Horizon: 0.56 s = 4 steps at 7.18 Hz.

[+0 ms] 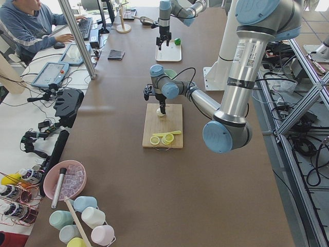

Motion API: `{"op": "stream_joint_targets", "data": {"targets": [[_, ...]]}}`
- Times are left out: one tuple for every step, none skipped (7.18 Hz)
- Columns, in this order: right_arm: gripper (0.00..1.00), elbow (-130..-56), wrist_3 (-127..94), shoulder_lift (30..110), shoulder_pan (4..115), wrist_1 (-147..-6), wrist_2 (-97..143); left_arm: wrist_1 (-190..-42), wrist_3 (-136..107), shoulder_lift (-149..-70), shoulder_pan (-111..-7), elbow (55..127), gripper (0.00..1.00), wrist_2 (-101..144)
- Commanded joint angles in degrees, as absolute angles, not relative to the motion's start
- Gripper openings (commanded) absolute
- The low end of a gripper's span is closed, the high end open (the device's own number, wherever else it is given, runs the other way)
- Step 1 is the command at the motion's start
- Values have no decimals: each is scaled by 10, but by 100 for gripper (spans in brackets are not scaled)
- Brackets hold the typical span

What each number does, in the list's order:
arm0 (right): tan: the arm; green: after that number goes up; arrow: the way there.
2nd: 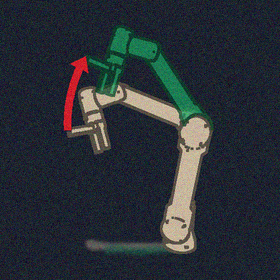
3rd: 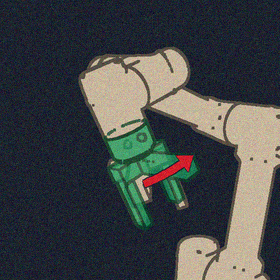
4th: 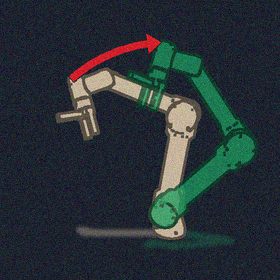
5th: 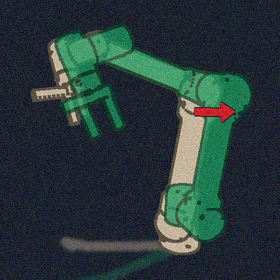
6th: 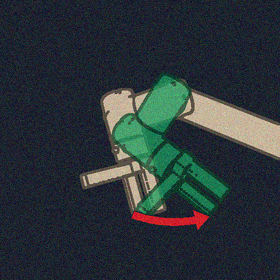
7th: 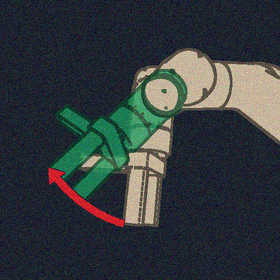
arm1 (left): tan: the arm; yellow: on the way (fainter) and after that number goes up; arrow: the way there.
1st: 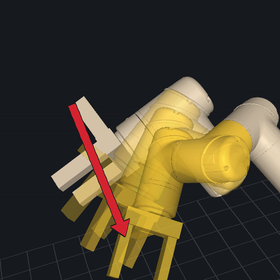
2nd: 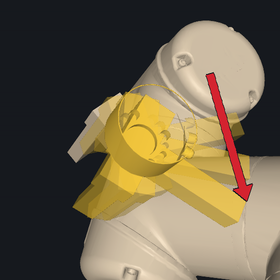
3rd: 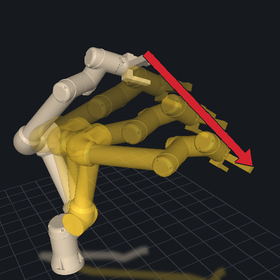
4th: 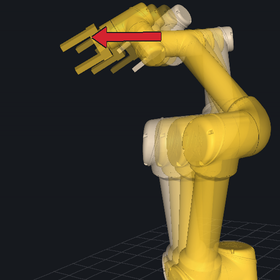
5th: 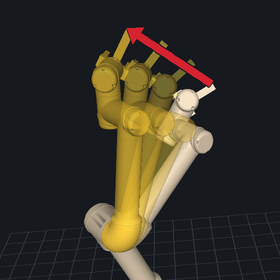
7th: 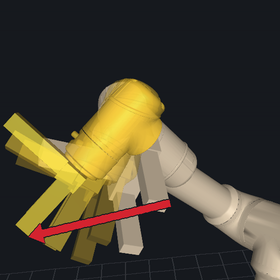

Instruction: Put spoon and bun in bowl

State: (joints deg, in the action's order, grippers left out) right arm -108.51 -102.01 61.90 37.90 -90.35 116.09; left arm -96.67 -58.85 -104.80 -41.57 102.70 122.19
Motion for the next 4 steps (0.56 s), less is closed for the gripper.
{"op": "stream_joint_targets", "data": {"targets": [[100,-1084,-1016,620,384,-904,1161,-968,-584,-1068,-416,1002,69,1218],[100,-1085,-1011,621,386,-904,1161,-968,-584,-1069,-417,1001,45,1218],[100,-1086,-1011,621,388,-904,1162,-968,-584,-1069,-417,1001,19,1218],[100,-1092,-1009,627,398,-904,1171,-968,-589,-1069,-417,1006,0,1219]]}}
